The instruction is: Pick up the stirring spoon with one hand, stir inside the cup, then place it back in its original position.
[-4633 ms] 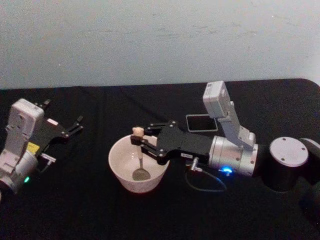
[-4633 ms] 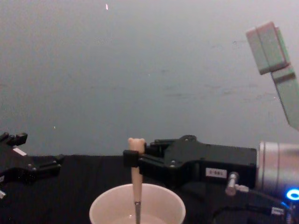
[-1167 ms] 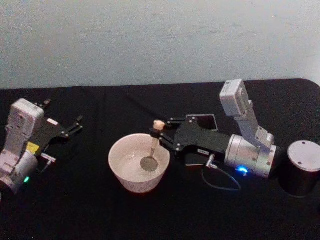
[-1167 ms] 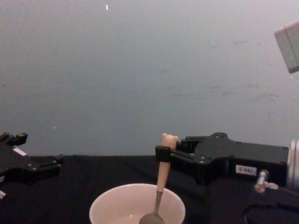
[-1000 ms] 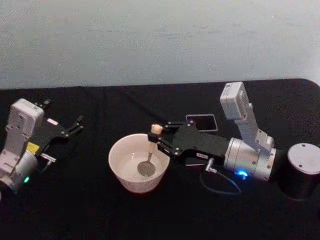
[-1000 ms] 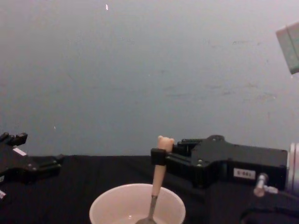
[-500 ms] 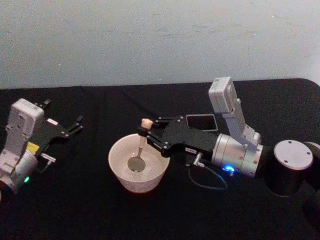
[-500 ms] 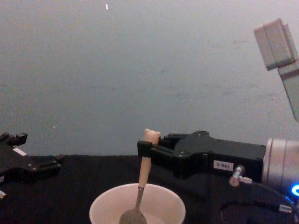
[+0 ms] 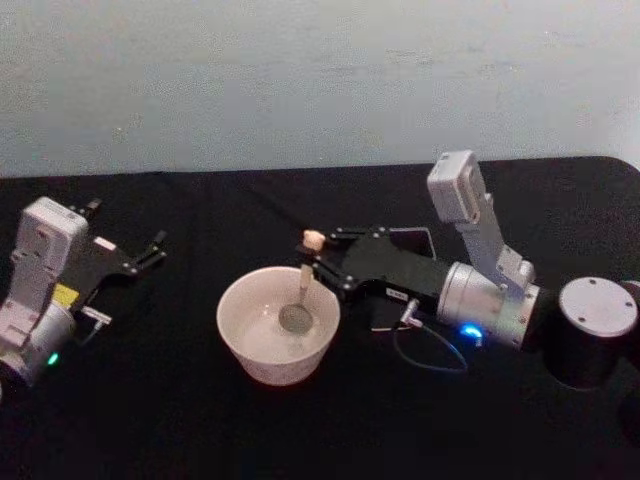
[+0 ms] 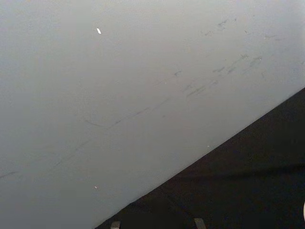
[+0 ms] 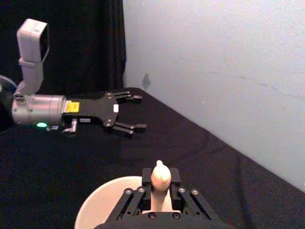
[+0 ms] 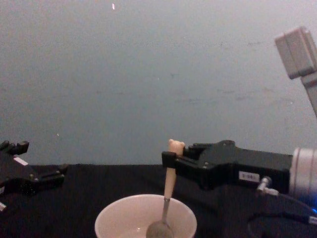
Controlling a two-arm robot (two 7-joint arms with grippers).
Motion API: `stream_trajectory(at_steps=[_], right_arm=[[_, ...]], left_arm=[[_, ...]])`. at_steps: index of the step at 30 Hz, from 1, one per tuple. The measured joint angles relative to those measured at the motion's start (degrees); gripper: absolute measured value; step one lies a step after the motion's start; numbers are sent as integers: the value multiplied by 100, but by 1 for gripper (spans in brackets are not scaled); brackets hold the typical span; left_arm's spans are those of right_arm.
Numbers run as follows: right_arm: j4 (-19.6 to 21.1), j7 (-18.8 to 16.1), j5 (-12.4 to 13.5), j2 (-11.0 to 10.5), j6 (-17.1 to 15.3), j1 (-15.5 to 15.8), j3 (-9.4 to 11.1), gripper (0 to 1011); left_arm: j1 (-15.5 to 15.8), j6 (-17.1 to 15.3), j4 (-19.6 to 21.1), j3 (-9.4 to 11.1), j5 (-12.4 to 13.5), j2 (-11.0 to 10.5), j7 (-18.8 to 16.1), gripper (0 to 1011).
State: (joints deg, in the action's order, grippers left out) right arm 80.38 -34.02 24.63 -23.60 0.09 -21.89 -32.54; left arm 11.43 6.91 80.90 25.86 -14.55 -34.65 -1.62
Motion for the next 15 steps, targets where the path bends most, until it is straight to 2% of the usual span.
stream_trajectory(at_steps=[7, 15], right_arm=[[269, -216, 190, -183, -47, 201, 36, 218], [358, -222, 366, -147, -84, 249, 33, 218]], left_arm=[[0, 0, 0, 0, 0, 0, 0, 1001], [0, 0, 0, 0, 0, 0, 0, 1001]])
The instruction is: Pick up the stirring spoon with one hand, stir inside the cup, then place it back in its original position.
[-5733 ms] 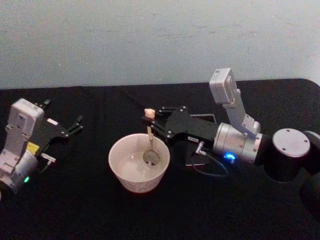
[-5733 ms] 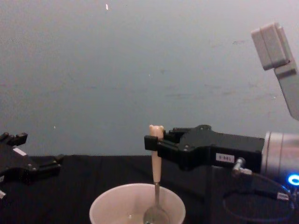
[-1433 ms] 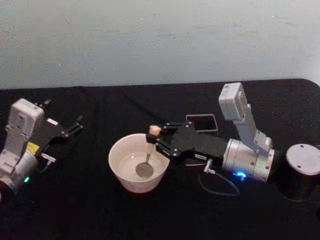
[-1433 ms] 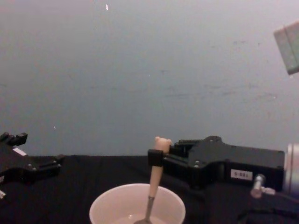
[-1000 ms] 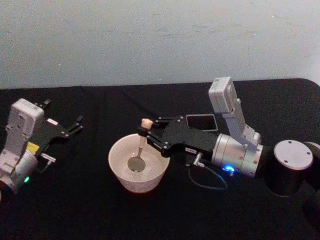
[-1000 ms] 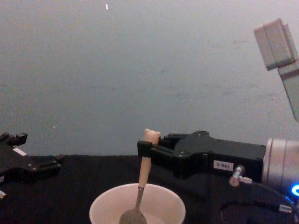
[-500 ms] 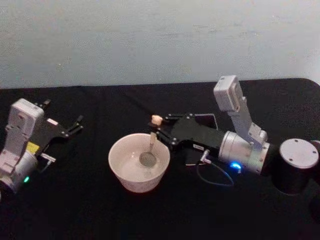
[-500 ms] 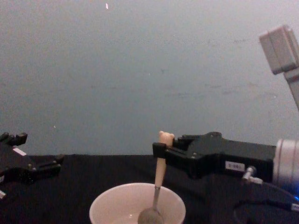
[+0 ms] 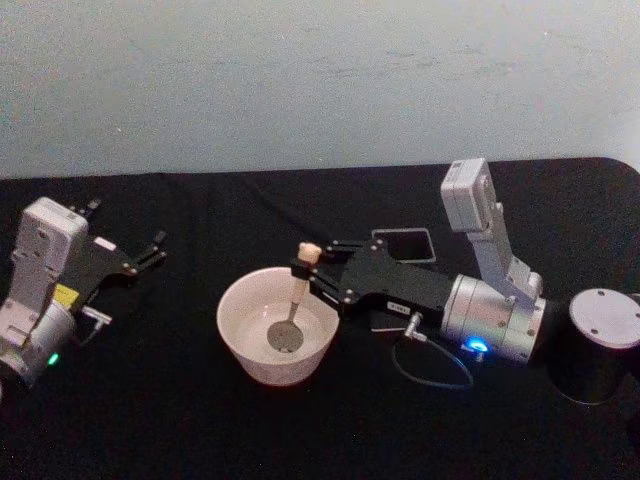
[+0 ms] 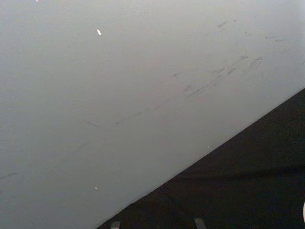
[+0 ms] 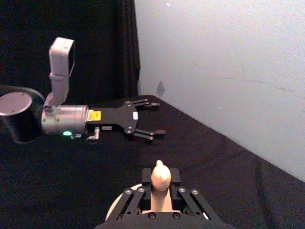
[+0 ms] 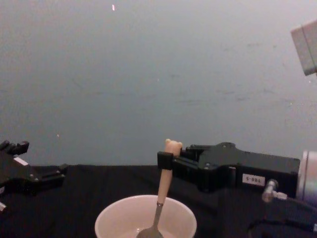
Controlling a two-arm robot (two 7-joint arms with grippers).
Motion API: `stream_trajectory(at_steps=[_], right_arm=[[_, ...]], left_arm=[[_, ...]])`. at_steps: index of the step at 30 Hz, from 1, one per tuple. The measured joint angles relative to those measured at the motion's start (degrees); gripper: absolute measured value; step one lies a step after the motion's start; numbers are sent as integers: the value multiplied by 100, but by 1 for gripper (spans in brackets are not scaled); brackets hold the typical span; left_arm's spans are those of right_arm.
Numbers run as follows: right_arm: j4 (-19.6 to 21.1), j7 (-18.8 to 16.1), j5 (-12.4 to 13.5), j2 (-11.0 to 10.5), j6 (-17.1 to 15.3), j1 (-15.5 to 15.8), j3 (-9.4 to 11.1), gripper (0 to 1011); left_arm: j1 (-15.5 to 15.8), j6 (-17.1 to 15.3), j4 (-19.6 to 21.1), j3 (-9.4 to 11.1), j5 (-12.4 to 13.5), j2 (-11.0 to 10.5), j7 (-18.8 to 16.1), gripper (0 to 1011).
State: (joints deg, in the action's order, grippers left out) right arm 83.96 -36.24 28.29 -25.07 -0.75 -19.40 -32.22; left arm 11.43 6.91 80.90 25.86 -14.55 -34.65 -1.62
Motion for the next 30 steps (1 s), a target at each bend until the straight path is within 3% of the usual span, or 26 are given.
stream_trajectory(at_steps=[8, 30], right_arm=[[-109, 270, 63, 124, -91, -71, 74, 218], [-170, 371, 117, 170, -76, -92, 153, 218]], left_arm=[[0, 0, 0, 0, 0, 0, 0, 1002], [0, 0, 0, 0, 0, 0, 0, 1001]])
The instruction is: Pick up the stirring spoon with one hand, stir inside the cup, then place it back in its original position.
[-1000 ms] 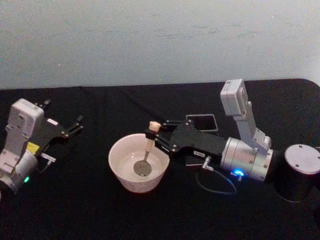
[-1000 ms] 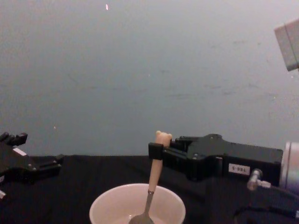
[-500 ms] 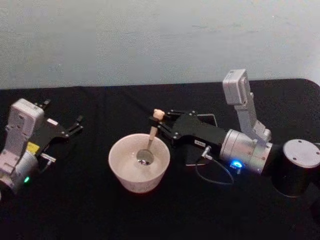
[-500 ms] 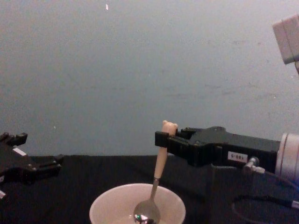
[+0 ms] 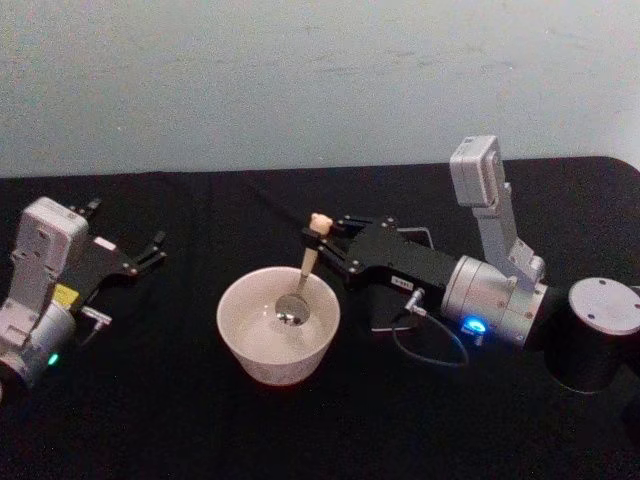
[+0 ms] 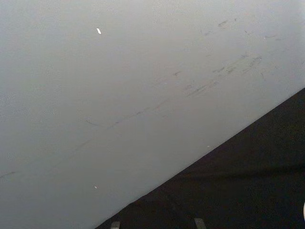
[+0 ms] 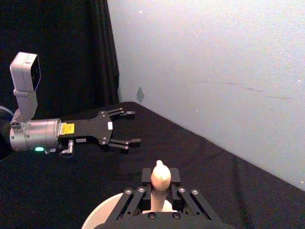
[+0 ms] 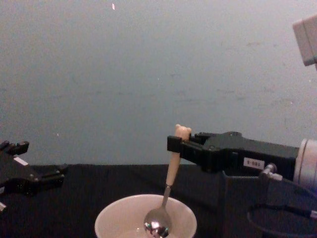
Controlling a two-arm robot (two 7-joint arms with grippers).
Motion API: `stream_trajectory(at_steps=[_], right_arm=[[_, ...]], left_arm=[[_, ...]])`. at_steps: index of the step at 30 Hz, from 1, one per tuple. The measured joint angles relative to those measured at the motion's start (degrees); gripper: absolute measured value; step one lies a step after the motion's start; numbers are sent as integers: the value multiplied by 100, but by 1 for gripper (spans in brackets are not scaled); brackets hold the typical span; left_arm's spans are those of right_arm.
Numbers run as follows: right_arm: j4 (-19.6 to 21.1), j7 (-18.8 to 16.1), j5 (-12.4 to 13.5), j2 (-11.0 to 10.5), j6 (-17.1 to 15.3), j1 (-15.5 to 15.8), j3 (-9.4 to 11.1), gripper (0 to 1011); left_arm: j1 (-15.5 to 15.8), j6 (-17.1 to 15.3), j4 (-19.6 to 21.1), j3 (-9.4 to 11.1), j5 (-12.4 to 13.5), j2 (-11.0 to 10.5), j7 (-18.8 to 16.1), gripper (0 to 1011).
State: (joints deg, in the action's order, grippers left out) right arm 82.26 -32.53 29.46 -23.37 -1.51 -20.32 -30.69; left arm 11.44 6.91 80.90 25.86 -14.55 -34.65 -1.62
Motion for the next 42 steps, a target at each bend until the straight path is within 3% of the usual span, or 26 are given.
stream_trajectory(at_steps=[22, 32, 42], right_arm=[[407, 285, 460, -93, 132, 194, 559, 218], [684, 404, 700, -279, 336, 431, 965, 218], [951, 489, 760, -421, 493, 674, 1217, 218]], left_arm=[[0, 0, 0, 0, 0, 0, 0, 1001], [0, 0, 0, 0, 0, 0, 0, 1001], [-1, 0, 0, 0, 0, 0, 0, 1001]])
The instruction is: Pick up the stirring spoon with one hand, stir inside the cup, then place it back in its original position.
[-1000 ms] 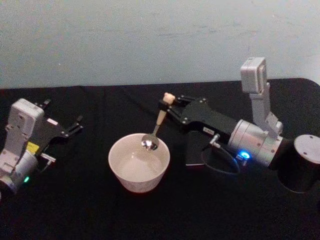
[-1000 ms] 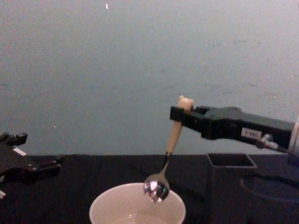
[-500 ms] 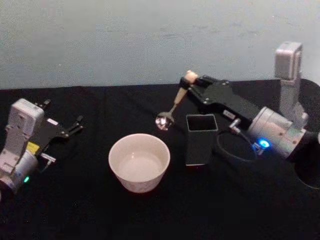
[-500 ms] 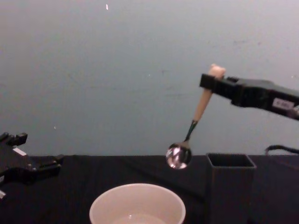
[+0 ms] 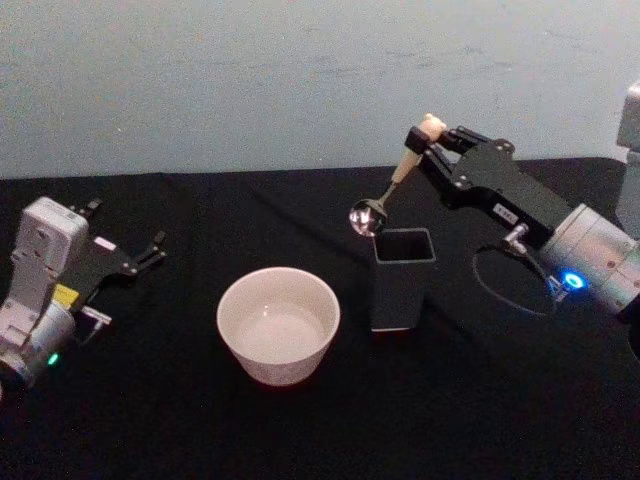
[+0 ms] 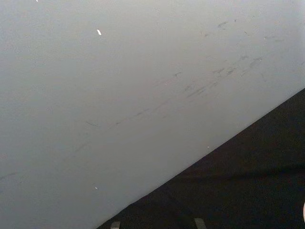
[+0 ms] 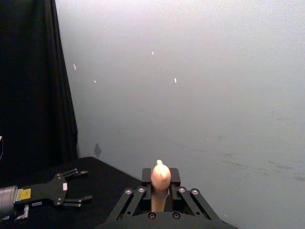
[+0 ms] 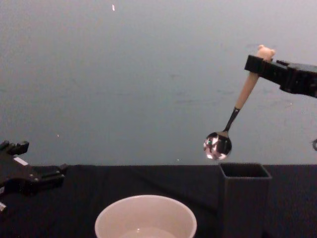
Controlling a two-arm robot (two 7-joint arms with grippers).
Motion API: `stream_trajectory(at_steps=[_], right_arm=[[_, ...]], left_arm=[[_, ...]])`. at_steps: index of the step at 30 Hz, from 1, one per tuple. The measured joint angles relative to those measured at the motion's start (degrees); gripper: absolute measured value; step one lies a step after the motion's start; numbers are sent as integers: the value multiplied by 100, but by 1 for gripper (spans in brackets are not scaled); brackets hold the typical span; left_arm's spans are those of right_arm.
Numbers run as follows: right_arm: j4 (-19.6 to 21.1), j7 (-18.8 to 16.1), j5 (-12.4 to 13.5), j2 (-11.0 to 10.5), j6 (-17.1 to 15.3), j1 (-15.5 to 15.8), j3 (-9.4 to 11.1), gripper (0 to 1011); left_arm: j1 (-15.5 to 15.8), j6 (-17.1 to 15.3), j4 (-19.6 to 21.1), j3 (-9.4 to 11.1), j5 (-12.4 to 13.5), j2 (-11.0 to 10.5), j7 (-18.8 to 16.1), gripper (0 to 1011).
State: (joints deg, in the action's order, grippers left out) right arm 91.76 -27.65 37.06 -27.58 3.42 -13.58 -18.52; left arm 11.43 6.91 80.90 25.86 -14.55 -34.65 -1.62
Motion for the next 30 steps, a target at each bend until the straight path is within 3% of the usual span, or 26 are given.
stream_trajectory(at_steps=[15, 30], right_arm=[[269, 98, 12, -184, -5, 315, 228, 218], [92, 131, -70, -179, -206, 337, 164, 218]], left_arm=[[0, 0, 0, 0, 0, 0, 0, 1001], [0, 0, 0, 0, 0, 0, 0, 1001]])
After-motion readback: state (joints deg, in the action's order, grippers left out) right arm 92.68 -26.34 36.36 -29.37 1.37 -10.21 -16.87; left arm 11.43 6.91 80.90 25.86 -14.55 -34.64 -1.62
